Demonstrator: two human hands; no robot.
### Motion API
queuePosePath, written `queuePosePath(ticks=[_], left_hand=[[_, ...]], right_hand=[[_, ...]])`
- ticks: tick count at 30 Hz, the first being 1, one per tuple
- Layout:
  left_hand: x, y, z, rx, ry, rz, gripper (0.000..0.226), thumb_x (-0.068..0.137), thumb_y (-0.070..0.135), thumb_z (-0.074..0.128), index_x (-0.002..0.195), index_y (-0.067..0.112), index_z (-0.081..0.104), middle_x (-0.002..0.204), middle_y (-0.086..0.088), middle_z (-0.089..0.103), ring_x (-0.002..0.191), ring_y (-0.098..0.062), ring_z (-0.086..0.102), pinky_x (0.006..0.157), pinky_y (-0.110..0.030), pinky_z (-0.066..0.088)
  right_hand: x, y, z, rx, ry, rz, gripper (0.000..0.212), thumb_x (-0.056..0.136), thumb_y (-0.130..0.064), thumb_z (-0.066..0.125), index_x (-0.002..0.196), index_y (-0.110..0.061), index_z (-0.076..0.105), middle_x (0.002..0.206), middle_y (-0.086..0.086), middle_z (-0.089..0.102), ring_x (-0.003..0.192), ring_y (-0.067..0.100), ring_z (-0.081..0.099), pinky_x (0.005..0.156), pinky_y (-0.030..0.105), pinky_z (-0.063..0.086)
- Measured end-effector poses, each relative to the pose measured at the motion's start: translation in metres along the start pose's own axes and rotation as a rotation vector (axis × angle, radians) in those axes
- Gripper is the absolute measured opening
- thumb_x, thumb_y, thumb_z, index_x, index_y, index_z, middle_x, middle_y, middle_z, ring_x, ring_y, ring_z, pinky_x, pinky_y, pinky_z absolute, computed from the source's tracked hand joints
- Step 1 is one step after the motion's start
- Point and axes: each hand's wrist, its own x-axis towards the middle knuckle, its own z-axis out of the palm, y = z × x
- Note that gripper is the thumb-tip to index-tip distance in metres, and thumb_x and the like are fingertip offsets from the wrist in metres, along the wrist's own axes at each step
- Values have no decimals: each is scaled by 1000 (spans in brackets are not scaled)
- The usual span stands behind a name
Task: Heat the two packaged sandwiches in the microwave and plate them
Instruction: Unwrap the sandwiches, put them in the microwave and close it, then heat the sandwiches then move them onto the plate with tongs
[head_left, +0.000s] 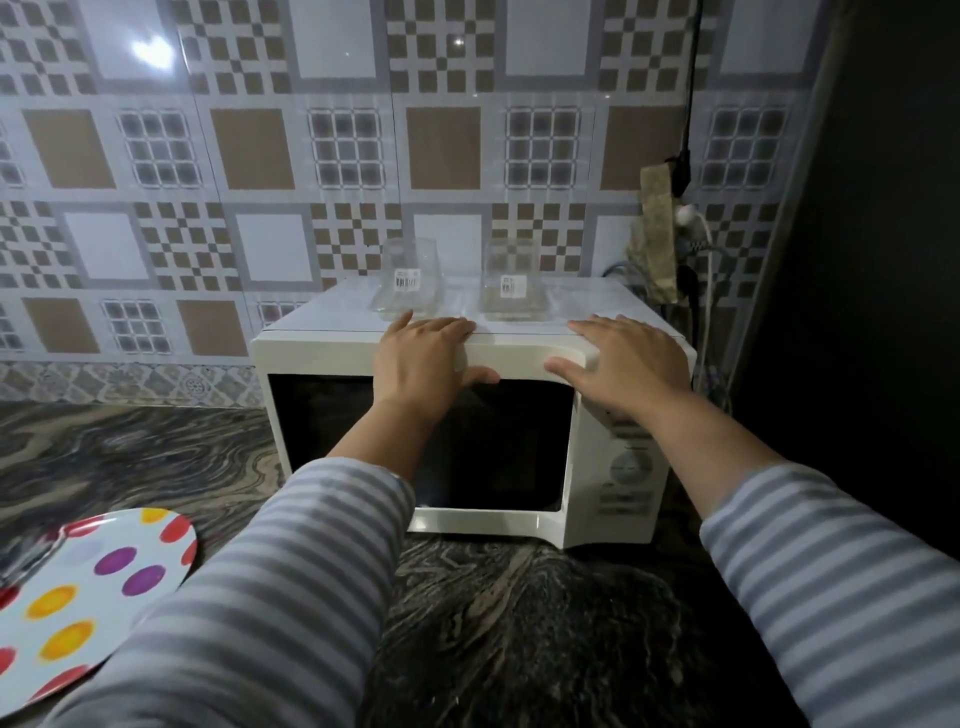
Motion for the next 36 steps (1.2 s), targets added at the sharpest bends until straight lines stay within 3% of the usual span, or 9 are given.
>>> queuePosePath(ticks=[6, 11, 14, 16, 19, 23, 27, 32, 36], left_hand=[[-3, 2, 6, -42, 29, -17, 72, 81, 65, 54, 140, 26, 44, 146, 6, 46, 134, -12, 41, 115, -29, 18], [-9, 9, 12, -10, 45, -20, 67, 89, 58, 48, 144, 21, 36, 149, 3, 41, 139, -17, 33, 117, -34, 17], [-24, 21, 17, 26, 43, -61, 65, 96, 50, 39, 149, 17, 22, 155, -1, 27, 146, -22, 15, 121, -44, 4], [-43, 33, 23, 26, 35, -98, 70, 97, 43, 37, 153, 16, 5, 161, -3, 7, 149, -23, -3, 119, -49, -4], [-80, 53, 38, -14, 22, -104, 75, 95, 36, 37, 153, 18, -7, 161, -1, -11, 148, -20, -15, 116, -52, -10], [-133, 78, 69, -148, -215, -130, 73, 95, 35, 37, 153, 19, -4, 162, 3, -8, 148, -16, -14, 119, -52, -3], [-171, 97, 94, -227, -438, -158, 66, 99, 39, 30, 154, 16, 2, 162, 3, -4, 148, -13, -12, 119, -49, -3], [-201, 112, 116, -255, -595, -147, 72, 96, 55, 25, 154, 17, 3, 162, 3, -4, 148, -13, -11, 119, -48, -7], [-218, 114, 129, -193, -642, -115, 76, 93, 62, 16, 154, 19, 0, 161, 2, -9, 147, -12, -14, 118, -48, -9]], right_hand=[[-1, 1, 6, 14, 38, 3, 69, 84, -69, 45, 142, -30, 43, 150, -2, 40, 140, 23, 33, 113, 38, 25], [-5, 0, 6, -3, 3, 21, 68, 89, -68, 37, 146, -32, 33, 156, -3, 30, 144, 23, 22, 117, 42, 12], [-18, 0, 7, -17, 6, 18, 65, 94, -60, 32, 151, -30, 20, 160, 0, 16, 148, 22, 7, 119, 46, -2], [-37, 1, 16, -28, 49, 7, 68, 96, -56, 31, 153, -29, 6, 162, 3, 1, 148, 22, -6, 117, 49, -8], [-76, 3, 38, -10, 153, -29, 72, 96, -50, 38, 153, -28, 1, 161, 8, -7, 148, 27, -7, 115, 55, -2], [-130, 9, 77, 22, 65, 74, 68, 94, -42, 47, 152, -32, 13, 161, 13, -1, 147, 32, 3, 117, 57, 7], [-169, 16, 110, -16, -142, 250, 68, 97, -48, 35, 151, -36, -3, 160, 12, -8, 147, 31, 0, 118, 54, 4], [-179, 22, 124, -21, -288, 342, 69, 98, -48, 30, 150, -36, -14, 160, 12, -8, 147, 30, -4, 118, 52, 3], [-173, 25, 126, -20, -271, 332, 67, 99, -46, 32, 150, -37, -9, 160, 10, 0, 146, 30, 1, 118, 52, 6]])
